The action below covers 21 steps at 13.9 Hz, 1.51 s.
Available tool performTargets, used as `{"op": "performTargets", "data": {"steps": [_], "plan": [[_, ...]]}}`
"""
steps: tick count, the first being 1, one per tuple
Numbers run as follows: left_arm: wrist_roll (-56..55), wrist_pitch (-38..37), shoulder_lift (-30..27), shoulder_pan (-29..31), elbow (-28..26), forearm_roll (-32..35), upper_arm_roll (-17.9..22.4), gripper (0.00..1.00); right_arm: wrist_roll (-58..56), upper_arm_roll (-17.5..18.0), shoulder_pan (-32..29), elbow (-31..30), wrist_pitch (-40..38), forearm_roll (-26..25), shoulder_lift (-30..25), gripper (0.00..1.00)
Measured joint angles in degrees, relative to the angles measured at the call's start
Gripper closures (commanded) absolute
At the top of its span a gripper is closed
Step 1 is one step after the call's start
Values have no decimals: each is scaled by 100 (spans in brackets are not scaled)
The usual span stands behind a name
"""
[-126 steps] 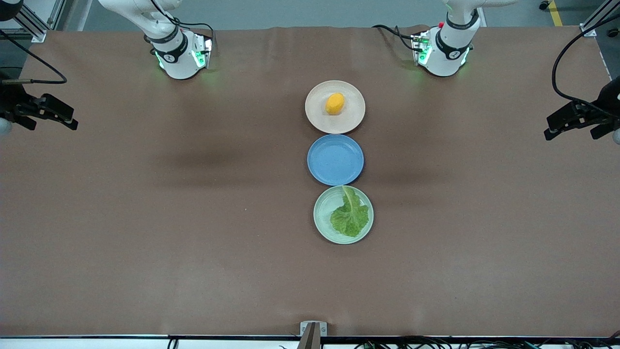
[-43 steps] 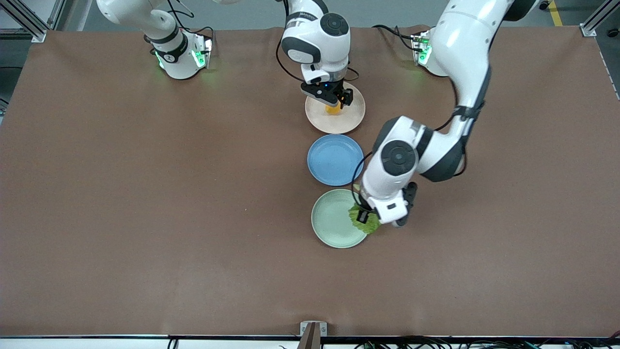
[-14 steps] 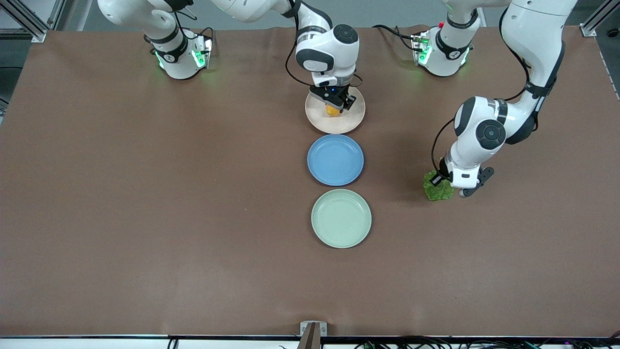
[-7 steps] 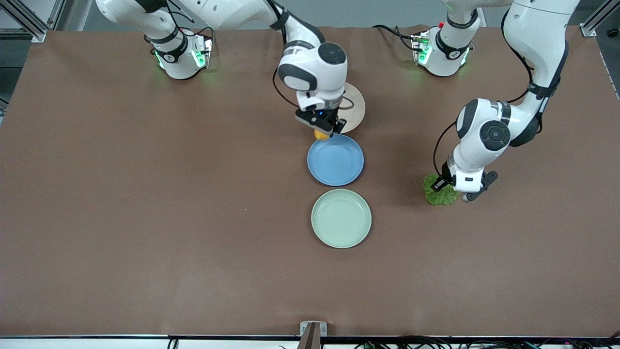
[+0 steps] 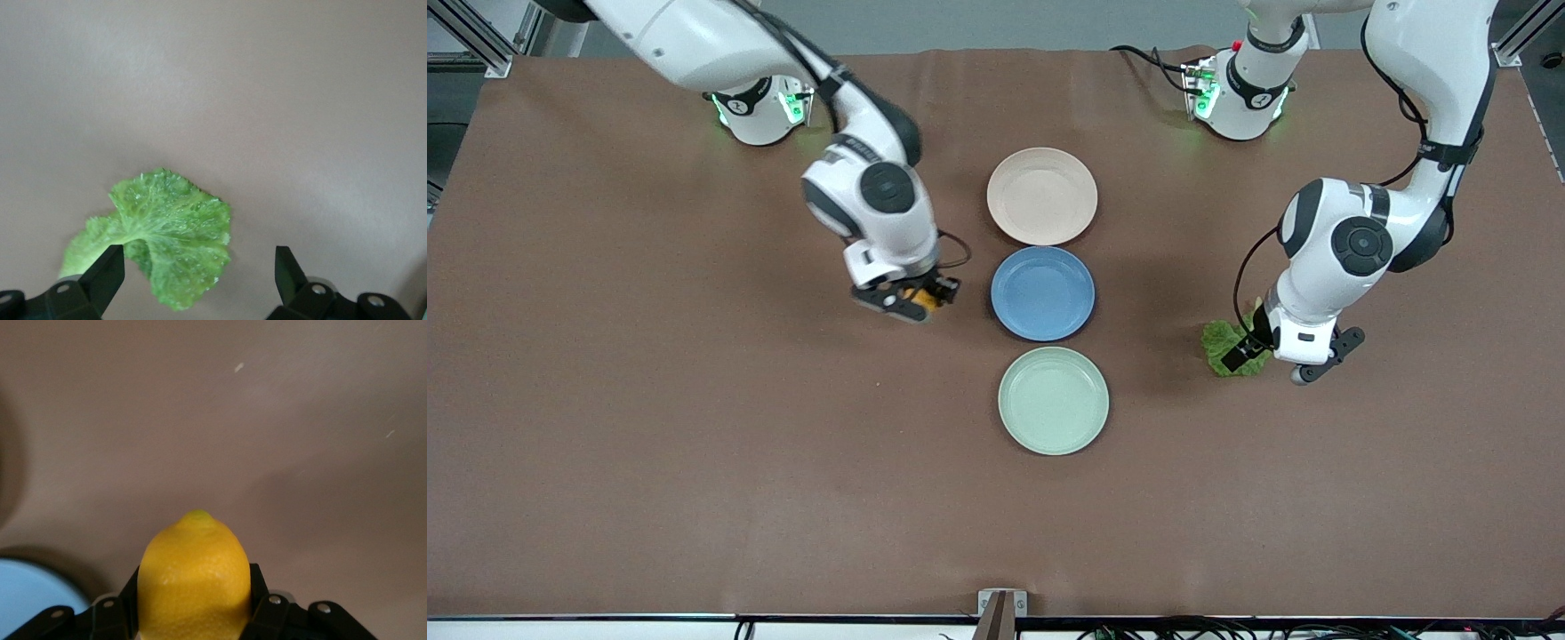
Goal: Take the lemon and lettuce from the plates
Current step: 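Lower the lettuce with the left gripper while the right gripper carries the lemon, then open the left gripper and withdraw while the right gripper lowers the lemon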
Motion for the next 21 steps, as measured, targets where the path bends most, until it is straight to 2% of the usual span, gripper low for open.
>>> {"op": "performTargets", "data": {"steps": [1, 3, 7, 12, 14, 17, 21], "plan": [[454, -288, -67, 1, 82, 0, -2, 1, -429, 230, -586, -195, 2, -5, -34, 100], [1475, -1121, -200, 13, 410, -43, -4, 1, -1163, 422, -1393, -448, 17, -16, -76, 100], [2852, -2467, -511, 316, 1169, -432, -5, 1, -2238, 417, -2078, -544, 35, -37, -84, 100], [3492, -3263, -1298, 593, 1314, -672, 0, 1, -3400, -292, -2135, -594, 363, -43, -107, 100], [3811, -3694, -1550, 800, 1526, -849, 7, 0, -3797, -577, -2134, -658, 575, -43, -110, 100], [4101, -4443, -1692, 1025, 2180, -913, 16, 0, -4180, -949, -2130, -997, 1285, -43, -110, 100], [4102, -4568, -1685, 1020, 2671, -913, 1, 0, -4539, -1164, -2120, -1289, 1574, -44, -110, 100]]}}
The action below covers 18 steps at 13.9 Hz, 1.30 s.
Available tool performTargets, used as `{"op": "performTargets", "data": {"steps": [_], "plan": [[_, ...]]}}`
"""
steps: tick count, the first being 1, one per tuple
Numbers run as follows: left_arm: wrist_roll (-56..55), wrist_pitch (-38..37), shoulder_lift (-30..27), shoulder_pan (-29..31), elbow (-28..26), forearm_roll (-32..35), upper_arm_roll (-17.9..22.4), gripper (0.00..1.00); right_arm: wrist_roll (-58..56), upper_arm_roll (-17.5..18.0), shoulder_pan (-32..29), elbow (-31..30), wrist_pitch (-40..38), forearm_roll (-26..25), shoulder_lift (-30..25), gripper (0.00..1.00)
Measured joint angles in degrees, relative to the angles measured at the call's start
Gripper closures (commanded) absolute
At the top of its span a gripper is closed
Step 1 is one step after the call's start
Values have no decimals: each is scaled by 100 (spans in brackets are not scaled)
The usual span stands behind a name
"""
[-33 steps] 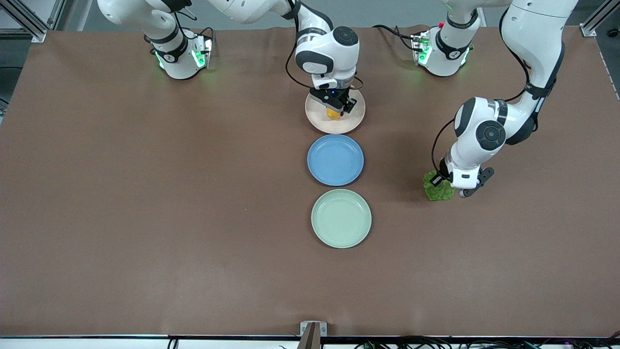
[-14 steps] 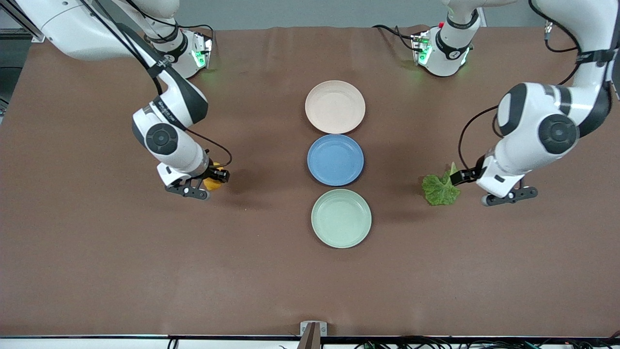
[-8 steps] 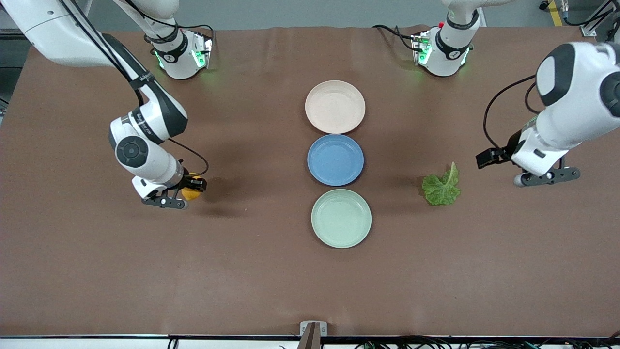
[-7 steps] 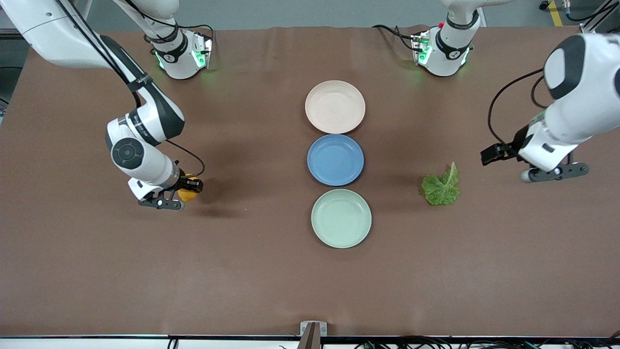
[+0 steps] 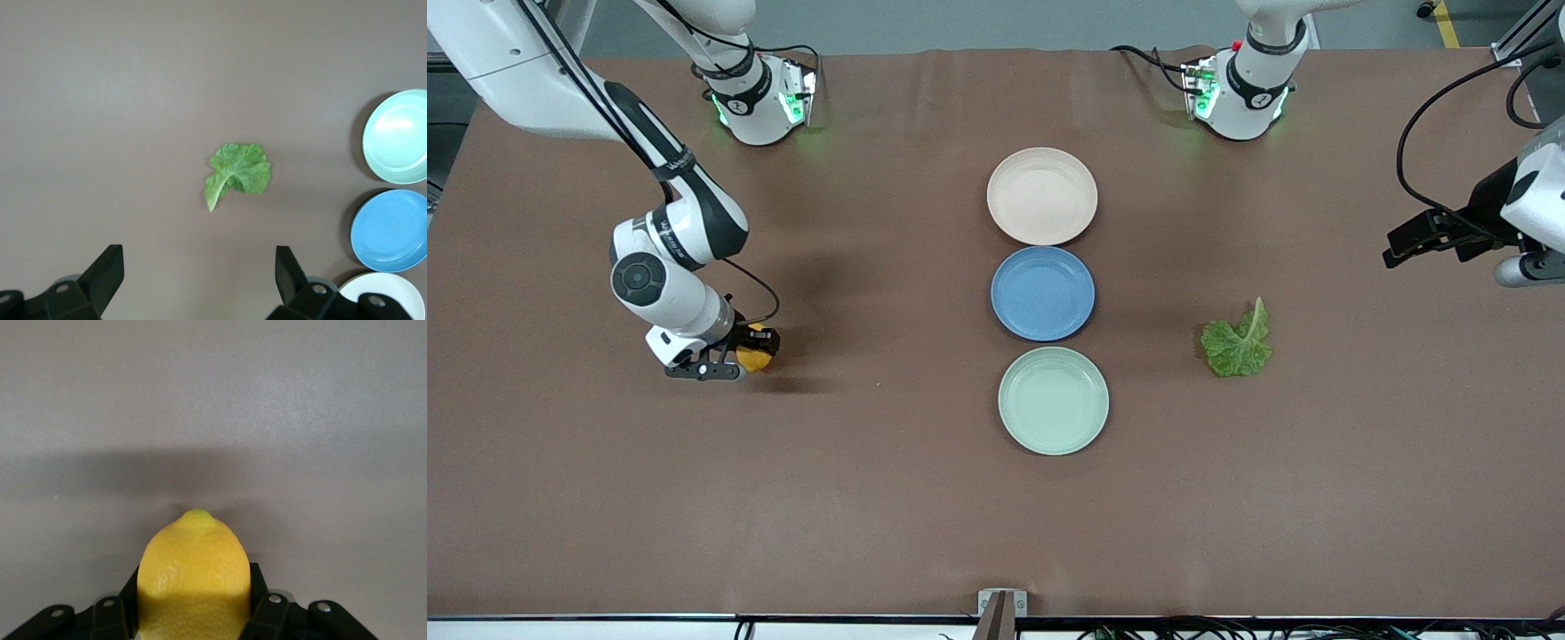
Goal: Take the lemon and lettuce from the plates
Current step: 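Open the left gripper and withdraw while the right gripper lowers the lemon, then release the lemon on the table and withdraw the right gripper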
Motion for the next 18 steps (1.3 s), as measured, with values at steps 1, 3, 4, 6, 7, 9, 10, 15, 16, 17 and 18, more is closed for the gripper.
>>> {"op": "performTargets", "data": {"steps": [1, 3, 4, 6, 7, 9, 10, 15, 16, 17, 18], "plan": [[0, -8, 2, 0, 96, 0, 0, 0, -138, -36, 2, -5, 0, 0, 0, 100], [0, -34, 4, -1, 233, 0, 0, 0, -404, -130, 2, -9, 0, 0, 0, 99], [0, -38, 6, -1, 268, 0, -1, 0, -472, -164, 2, -12, 0, 0, 0, 97], [0, -38, 18, -5, 383, 0, -2, 0, -520, -187, 2, -36, 0, 0, 0, 49], [0, -41, 19, -7, 436, 0, -4, 0, -522, -187, 4, -51, 0, 0, 0, 0], [0, -62, 20, -7, 486, 0, -9, 0, -523, -186, 8, -55, 0, 0, 0, 0], [0, -66, 24, -7, 488, 0, -9, 0, -527, -183, 10, -51, -5, 0, -4, 0], [0, -71, 80, -1, 491, 0, -5, 0, -556, -110, 163, 524, -1198, 22, -280, 0], [0, -71, 101, -1, 492, 0, -5, 0, -620, -103, 213, 692, -1477, 126, -372, 0], [0, -71, 117, -2, 493, 0, -5, 0, -813, -109, 266, 879, -1770, 370, -445, 0], [0, -71, 128, -6, 495, 0, -3, 0, -1091, -152, 329, 1102, -2112, 692, -511, 0]]}}
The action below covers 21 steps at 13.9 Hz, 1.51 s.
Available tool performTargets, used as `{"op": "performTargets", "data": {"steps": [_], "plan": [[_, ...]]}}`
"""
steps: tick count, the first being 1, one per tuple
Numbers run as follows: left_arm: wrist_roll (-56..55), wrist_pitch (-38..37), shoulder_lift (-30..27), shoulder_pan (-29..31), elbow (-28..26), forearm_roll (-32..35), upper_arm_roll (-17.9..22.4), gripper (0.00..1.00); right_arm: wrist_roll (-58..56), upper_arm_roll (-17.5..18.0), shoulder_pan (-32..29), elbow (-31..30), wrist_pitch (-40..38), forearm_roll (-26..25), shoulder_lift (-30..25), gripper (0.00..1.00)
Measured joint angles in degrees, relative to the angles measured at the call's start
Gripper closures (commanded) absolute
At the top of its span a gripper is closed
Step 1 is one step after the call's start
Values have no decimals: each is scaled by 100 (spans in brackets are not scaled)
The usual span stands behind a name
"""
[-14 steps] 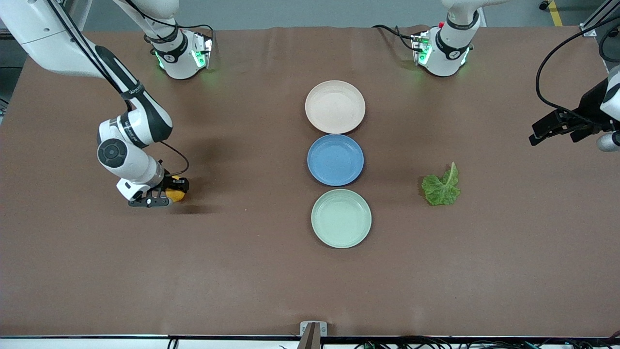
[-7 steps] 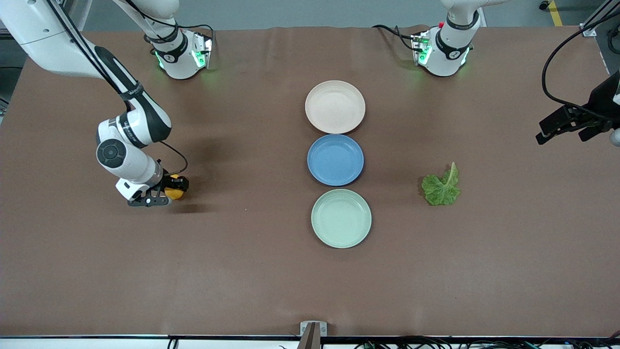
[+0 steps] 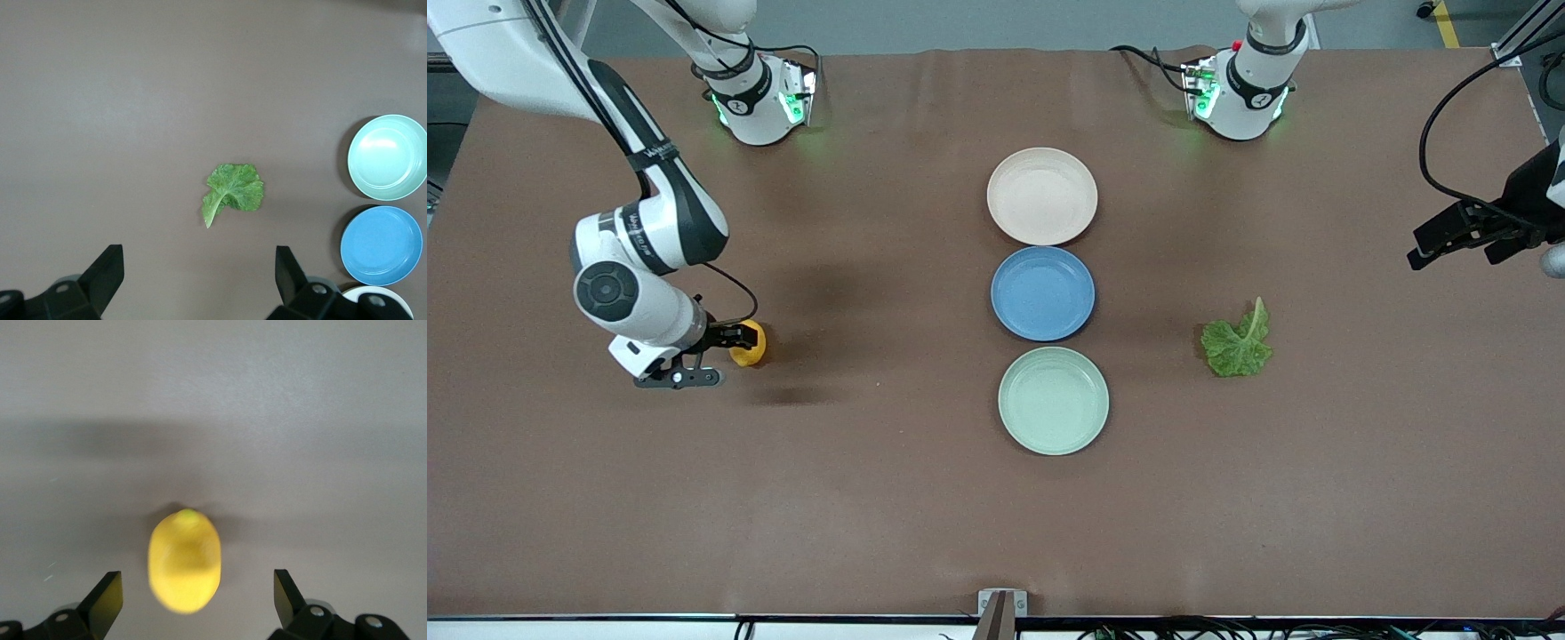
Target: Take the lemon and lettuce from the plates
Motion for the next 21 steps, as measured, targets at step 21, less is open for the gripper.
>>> {"op": "performTargets", "data": {"steps": [21], "plan": [[0, -5, 11, -1294, 111, 0, 1236, 0, -1360, -3062, 2117, 2015, -3538, 1289, -1763, 0]]}}
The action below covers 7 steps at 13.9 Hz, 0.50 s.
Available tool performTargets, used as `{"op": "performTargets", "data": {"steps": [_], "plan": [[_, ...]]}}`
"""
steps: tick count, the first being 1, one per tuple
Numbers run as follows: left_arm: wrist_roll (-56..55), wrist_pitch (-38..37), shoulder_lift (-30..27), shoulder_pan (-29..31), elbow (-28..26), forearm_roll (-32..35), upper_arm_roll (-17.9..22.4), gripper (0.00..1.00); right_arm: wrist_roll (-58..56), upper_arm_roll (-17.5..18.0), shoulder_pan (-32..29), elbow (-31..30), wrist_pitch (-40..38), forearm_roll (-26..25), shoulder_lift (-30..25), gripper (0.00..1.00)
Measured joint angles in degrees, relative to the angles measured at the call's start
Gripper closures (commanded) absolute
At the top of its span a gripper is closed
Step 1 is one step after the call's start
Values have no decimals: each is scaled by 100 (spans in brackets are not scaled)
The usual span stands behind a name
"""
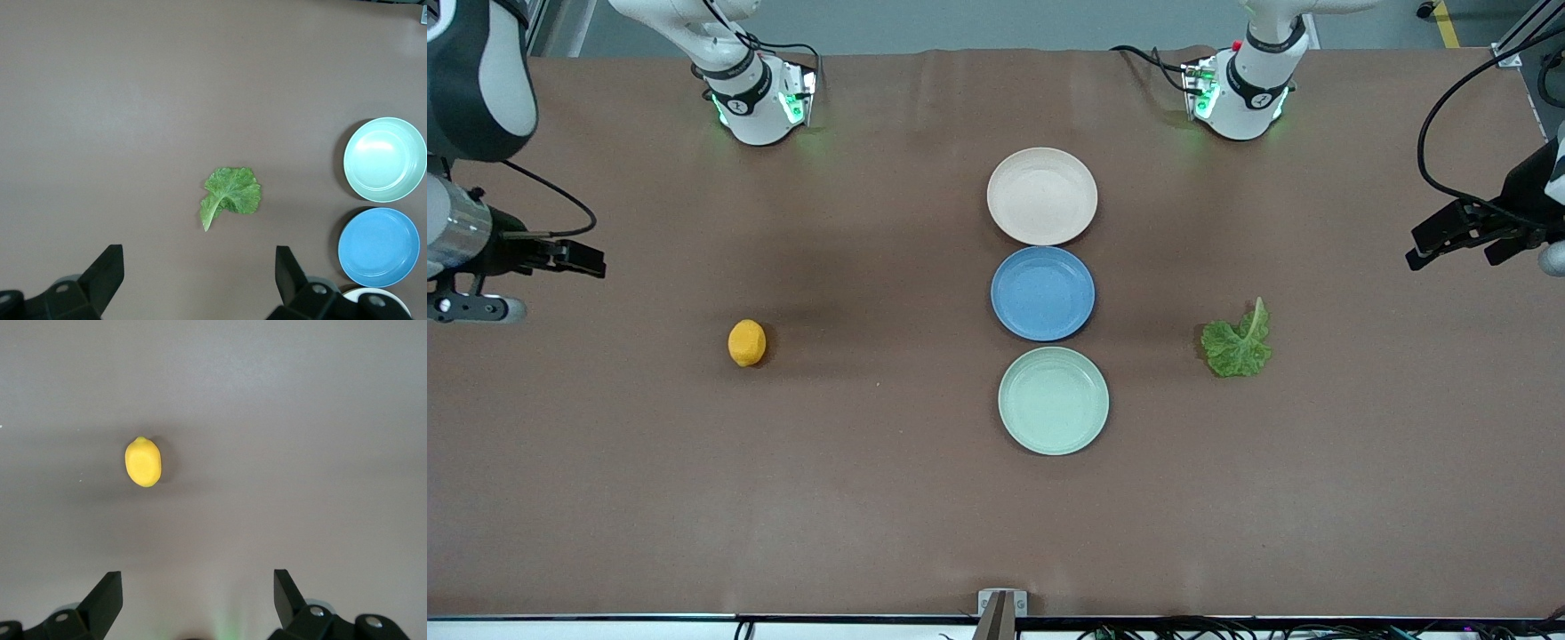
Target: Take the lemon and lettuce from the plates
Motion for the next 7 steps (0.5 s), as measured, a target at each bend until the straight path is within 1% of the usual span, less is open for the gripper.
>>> {"op": "performTargets", "data": {"steps": [4, 7], "plan": [[0, -1, 0, 0, 26, 0, 0, 0, 0, -7, -1, 443, -230, 182, 8, 0], [0, -4, 0, 0, 31, 0, 0, 0, 0, -9, -2, 742, -407, 185, 11, 0]]}}
